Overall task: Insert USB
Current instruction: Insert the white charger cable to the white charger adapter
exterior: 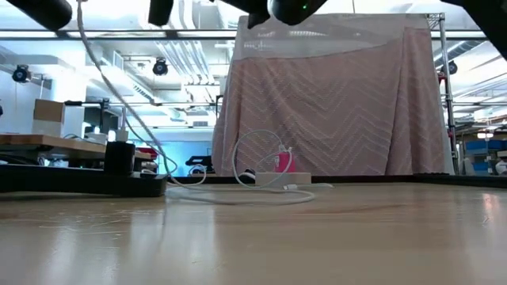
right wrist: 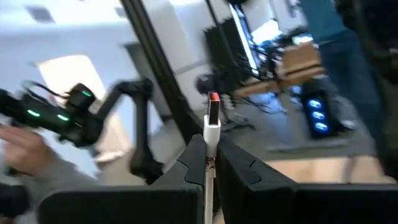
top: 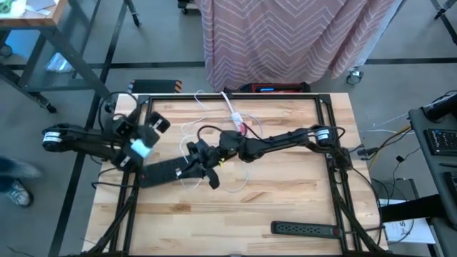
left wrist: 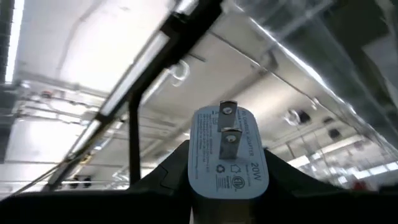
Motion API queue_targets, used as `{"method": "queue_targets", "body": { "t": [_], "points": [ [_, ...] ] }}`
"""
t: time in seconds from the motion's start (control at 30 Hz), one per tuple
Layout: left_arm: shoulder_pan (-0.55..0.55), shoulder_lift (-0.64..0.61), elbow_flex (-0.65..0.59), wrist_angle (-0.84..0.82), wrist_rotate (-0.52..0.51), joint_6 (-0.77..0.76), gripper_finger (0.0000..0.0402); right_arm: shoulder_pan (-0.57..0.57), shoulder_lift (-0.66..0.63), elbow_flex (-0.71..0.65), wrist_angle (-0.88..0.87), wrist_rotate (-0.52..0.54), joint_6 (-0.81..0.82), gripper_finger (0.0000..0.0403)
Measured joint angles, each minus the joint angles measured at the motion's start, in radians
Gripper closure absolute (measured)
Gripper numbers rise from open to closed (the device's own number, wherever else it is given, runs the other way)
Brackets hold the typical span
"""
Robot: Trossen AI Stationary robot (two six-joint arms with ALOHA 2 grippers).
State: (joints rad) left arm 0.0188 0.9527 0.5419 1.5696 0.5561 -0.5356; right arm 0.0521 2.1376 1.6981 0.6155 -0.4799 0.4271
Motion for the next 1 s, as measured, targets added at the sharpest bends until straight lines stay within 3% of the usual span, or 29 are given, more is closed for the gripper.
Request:
{"method": "queue_targets", "body": {
  "t": [0.17, 0.4, 0.5, 0.6, 0.77, 0.9, 1.0],
  "points": [
    [-0.067, -0.003, 0.0, 0.001, -0.152, 0.003, 0.0301, 0.007, -0.008, -0.001, -0.073, 0.12, -0.131, 0.04],
    [-0.092, 0.005, -0.009, -0.011, -0.24, 0.033, 0.0301, 0.032, -0.019, -0.002, -0.152, 0.256, -0.268, 0.04],
    [-0.09, 0.0, -0.022, -0.043, -0.221, 0.076, 0.0301, 0.044, -0.02, -0.002, -0.156, 0.275, -0.416, 0.04],
    [-0.09, -0.007, -0.041, -0.086, -0.14, 0.125, 0.0301, 0.081, -0.021, -0.002, -0.178, 0.308, -0.674, 0.04],
    [-0.089, -0.009, -0.082, -0.107, -0.044, 0.153, 0.0301, 0.138, -0.021, 0.027, -0.233, 0.521, -0.981, 0.04],
    [-0.09, -0.007, -0.095, -0.123, 0.007, 0.169, 0.0301, 0.145, -0.022, 0.086, -0.317, 0.527, -0.955, 0.04],
    [-0.089, -0.005, -0.095, -0.186, 0.061, 0.201, 0.0301, 0.14, -0.022, 0.149, -0.409, 0.494, -0.771, 0.04]
  ]
}}
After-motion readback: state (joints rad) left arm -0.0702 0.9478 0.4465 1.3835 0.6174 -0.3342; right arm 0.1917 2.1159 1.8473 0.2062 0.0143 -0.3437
